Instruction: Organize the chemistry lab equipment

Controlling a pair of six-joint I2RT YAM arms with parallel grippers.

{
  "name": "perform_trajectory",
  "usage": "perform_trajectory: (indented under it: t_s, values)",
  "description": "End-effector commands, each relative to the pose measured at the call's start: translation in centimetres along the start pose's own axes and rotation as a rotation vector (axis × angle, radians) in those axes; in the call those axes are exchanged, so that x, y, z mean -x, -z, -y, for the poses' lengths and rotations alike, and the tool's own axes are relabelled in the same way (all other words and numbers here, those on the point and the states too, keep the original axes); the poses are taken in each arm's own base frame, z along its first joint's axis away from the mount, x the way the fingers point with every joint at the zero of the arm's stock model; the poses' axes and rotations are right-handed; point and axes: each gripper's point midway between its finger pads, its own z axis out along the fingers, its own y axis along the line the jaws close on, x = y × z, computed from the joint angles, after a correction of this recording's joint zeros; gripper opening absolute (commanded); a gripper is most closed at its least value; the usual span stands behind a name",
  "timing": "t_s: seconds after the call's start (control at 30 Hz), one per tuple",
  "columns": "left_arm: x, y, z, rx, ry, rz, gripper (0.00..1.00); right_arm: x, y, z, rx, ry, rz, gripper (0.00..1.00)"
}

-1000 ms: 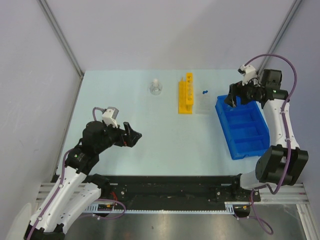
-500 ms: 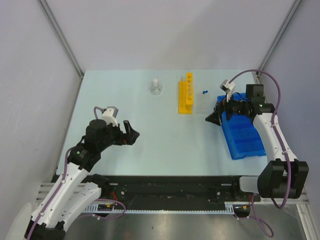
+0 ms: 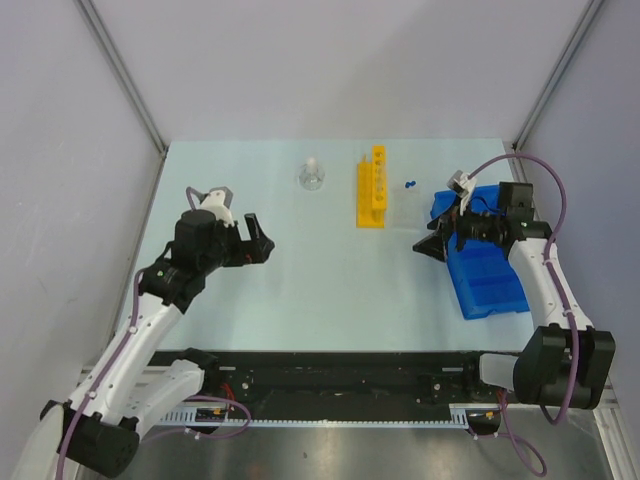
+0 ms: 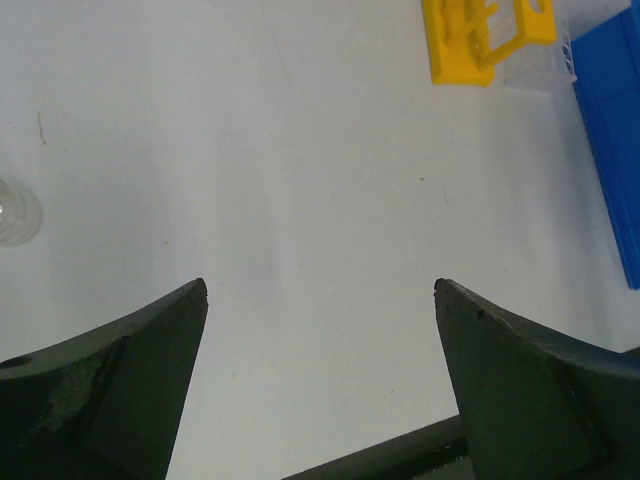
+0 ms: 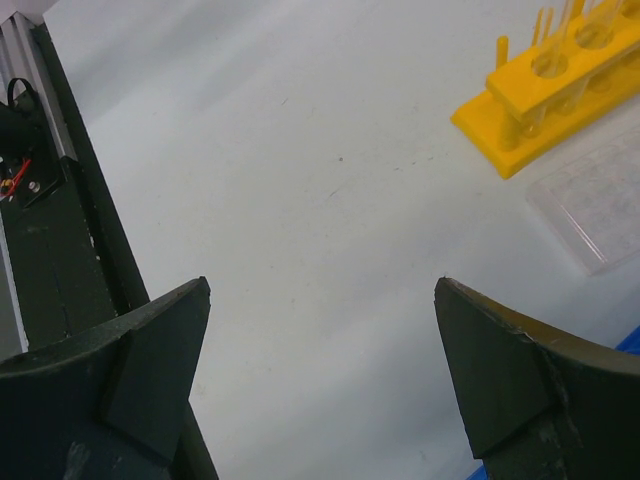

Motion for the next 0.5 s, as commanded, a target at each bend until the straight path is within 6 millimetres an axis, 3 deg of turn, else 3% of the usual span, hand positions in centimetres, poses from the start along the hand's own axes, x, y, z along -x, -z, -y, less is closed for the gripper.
perform_trajectory:
  t_s: [0.0, 0.13, 0.3, 0.47]
  values:
    - [3.1, -0.2, -1.2, 0.071, 0.04, 0.049, 1.0, 0.5, 0.4, -0.8, 0.044, 0.048, 0.044, 1.0]
    - [3.8, -0.1, -3.4, 0.157, 0.088, 0.035, 1.0, 0.2, 0.4, -0.6, 0.04, 0.054, 0.038, 1.0]
    - [3.4, 0.2, -9.6, 0.357, 0.188, 0.018, 1.0, 0.4, 0.2, -0.7, 0.033, 0.078, 0.03, 1.0]
    - [2.1, -0.2, -14.0, 0.496, 0.289, -0.02, 1.0, 0.3, 0.0, -1.2, 0.04, 0.095, 0.021, 1.0]
